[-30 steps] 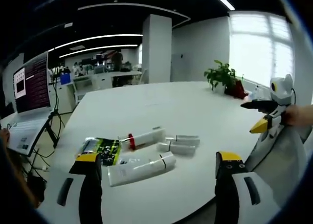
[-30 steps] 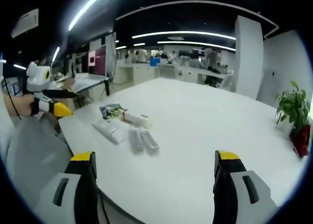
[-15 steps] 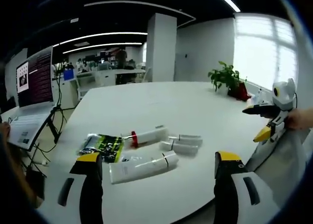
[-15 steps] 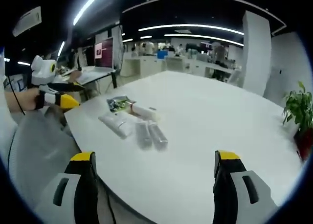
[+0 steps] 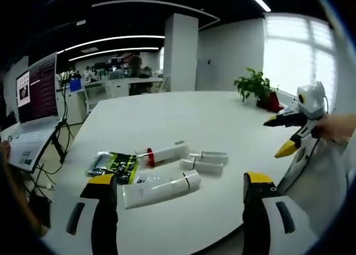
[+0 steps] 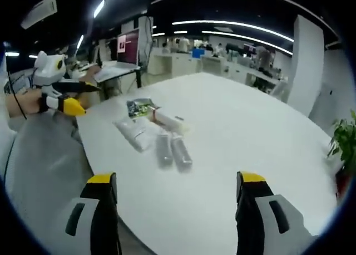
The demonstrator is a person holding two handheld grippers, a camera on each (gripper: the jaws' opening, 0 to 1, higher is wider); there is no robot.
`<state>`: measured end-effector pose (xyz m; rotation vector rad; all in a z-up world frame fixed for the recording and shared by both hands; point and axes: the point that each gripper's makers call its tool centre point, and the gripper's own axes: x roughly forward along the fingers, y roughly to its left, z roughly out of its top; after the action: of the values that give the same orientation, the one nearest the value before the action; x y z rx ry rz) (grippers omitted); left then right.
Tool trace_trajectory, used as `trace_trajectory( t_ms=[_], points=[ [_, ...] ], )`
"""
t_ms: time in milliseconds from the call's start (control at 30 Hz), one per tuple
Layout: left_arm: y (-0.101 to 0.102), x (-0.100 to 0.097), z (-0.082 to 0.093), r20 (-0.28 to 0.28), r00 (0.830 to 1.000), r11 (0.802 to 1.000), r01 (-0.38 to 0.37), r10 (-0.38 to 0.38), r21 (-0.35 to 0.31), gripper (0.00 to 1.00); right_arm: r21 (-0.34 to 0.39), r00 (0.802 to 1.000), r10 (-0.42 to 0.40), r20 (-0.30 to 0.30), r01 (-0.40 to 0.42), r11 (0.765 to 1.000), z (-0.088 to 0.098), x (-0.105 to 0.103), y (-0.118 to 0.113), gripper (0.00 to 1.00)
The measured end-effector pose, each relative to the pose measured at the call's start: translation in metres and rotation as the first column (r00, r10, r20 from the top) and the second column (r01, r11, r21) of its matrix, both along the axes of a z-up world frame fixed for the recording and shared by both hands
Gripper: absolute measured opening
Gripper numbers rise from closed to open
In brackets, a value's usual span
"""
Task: Arrange the skincare products in the storage area until every visible bottle or jar stands upright without overlapping.
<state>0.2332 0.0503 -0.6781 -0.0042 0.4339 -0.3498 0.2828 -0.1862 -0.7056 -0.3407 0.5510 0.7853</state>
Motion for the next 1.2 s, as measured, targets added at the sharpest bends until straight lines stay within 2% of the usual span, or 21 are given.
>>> trace_trajectory(
  t_ms=[100, 233, 333, 533, 900, 1200],
  points=[
    [-0.005, -0.002, -0.001, -0.007, 1.0, 1.0, 0.019, -0.019, 0.005, 0.85, -0.017, 1.0, 0.021, -0.011, -0.021, 1.0, -0.004, 0.009, 0.004, 0.82],
    [-0.004, -0.002, 0.0, 0.001, 1.0, 1.0, 0.023, -0.023, 0.017, 0.84, -0.037, 0.998, 0.053, -0.022, -0.054, 0.998, -0.007, 0.018, 0.014, 0.81],
    [-0.004, -0.001, -0.001, -0.002, 1.0, 1.0, 0.018, -0.018, 0.01, 0.84, -0.057, 0.995, 0.09, -0.044, -0.093, 0.994, -0.012, 0.024, 0.023, 0.75],
    [-0.003, -0.002, 0.001, 0.004, 1.0, 1.0, 0.013, -0.013, 0.018, 0.83, -0.093, 0.987, 0.154, -0.051, -0.159, 0.983, -0.013, 0.038, 0.039, 0.7],
    [-0.002, -0.001, -0.002, -0.01, 1.0, 1.0, 0.012, -0.012, 0.021, 0.81, -0.135, 0.974, 0.215, -0.064, -0.222, 0.966, -0.024, 0.067, 0.057, 0.62],
    [0.0, 0.0, -0.005, -0.018, 1.0, 1.0, 0.004, -0.004, 0.013, 0.8, -0.176, 0.948, 0.308, -0.081, -0.317, 0.932, -0.032, 0.088, 0.086, 0.57]
  ],
)
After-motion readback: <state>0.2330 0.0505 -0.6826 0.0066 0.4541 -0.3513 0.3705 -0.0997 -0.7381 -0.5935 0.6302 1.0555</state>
